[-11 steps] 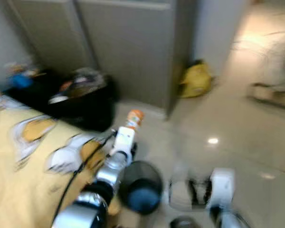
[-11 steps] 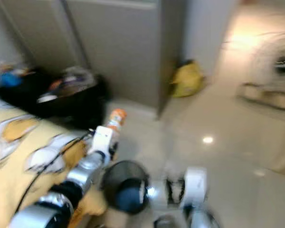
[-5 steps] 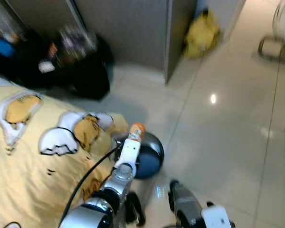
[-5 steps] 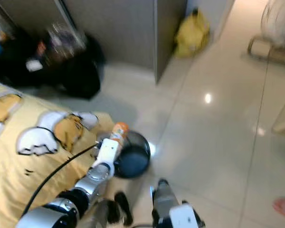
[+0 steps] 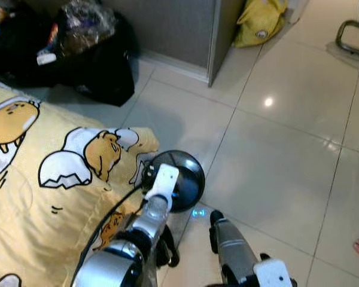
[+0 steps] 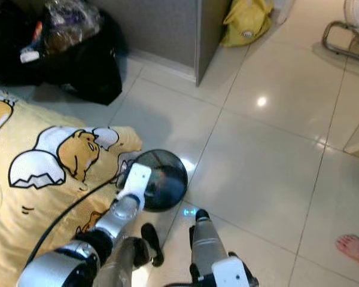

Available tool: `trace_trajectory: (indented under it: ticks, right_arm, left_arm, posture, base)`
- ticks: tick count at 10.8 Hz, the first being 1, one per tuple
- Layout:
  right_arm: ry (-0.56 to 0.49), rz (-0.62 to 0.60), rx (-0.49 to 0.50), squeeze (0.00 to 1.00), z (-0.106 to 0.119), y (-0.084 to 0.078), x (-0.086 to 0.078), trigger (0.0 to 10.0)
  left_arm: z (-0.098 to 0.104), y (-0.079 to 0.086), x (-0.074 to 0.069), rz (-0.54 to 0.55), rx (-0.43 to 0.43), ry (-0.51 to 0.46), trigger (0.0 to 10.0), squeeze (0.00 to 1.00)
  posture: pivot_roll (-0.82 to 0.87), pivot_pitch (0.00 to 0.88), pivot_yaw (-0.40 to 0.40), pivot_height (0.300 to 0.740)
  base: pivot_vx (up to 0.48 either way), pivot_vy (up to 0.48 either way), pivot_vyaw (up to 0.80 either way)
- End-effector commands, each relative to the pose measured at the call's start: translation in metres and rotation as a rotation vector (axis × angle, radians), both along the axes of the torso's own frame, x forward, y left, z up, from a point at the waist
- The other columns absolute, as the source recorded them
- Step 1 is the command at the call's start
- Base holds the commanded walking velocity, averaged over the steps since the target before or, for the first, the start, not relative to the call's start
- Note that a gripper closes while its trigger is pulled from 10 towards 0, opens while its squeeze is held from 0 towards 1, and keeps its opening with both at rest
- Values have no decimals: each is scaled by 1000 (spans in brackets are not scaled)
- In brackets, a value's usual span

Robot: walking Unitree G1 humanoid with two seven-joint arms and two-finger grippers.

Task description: Clean up the room

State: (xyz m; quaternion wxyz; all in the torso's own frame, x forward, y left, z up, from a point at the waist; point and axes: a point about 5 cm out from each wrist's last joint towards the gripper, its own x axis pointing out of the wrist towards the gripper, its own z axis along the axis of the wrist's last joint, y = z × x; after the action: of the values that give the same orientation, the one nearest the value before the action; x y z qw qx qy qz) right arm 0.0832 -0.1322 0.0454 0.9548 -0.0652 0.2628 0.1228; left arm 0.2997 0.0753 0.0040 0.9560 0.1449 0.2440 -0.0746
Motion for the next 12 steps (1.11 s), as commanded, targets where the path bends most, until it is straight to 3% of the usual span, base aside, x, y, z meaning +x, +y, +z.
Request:
trace_trajectory:
  ticks: [1,2,3,4,5,6,7,8,9,11,12]
  right_arm:
    - [38,4,2,0,-5,1,-3,10000]
    - [13,-8,6,0,-5,-1,7,10000]
    - [-22,-25,19,0,-4,-2,21,10000]
    - [-69,-59,40,0,-7,-7,50,10000]
    - [-111,-76,58,0,-7,-8,70,10000]
    - [-148,-97,91,0,-7,-9,94,10000]
    - [-166,-113,112,0,-7,-10,109,10000]
    - [-212,-129,136,0,-4,-10,135,10000]
    - [-309,-136,138,0,8,-14,157,10000]
    - [-395,-143,119,0,16,-19,168,10000]
    - [-441,-145,85,0,21,-31,184,10000]
  left_arm:
    - [-9,5,-8,0,17,23,10000,0]
    - [-6,10,-5,20,-25,4,10000,0]
    - [3,15,2,42,-182,-54,10000,0]
    - [21,38,8,57,-282,-202,10000,0]
    - [34,53,5,64,-326,-284,10000,0]
    - [50,67,0,99,-359,-364,10000,0]
    - [58,74,-3,122,-373,-400,10000,0]
    - [73,79,-9,153,-389,-473,10000,0]
    - [83,83,-10,161,-401,-528,10000,0]
    - [89,86,-13,152,-387,-537,10000,0]
    - [93,76,-10,102,-348,-521,10000,0]
  posture:
    - [-454,390,132,740]
    - [-441,363,134,740]
    - [-417,325,138,740]
    - [-344,232,140,740]
    - [-315,197,139,740]
    - [-237,102,133,740]
    - [-211,63,129,740]
    - [-172,0,116,740]
    - [-147,0,96,740]
    - [-143,0,85,740]
    - [-143,0,73,740]
  base:
    - [0,0,0]
    - [0,0,0]
    - [0,0,0]
    - [0,0,0]
    - [-285,326,0]
    - [-304,375,0]
    - [-319,364,0]
    - [-330,352,775]
    - [-326,356,769]
    - [-328,354,766]
    - [0,0,738]
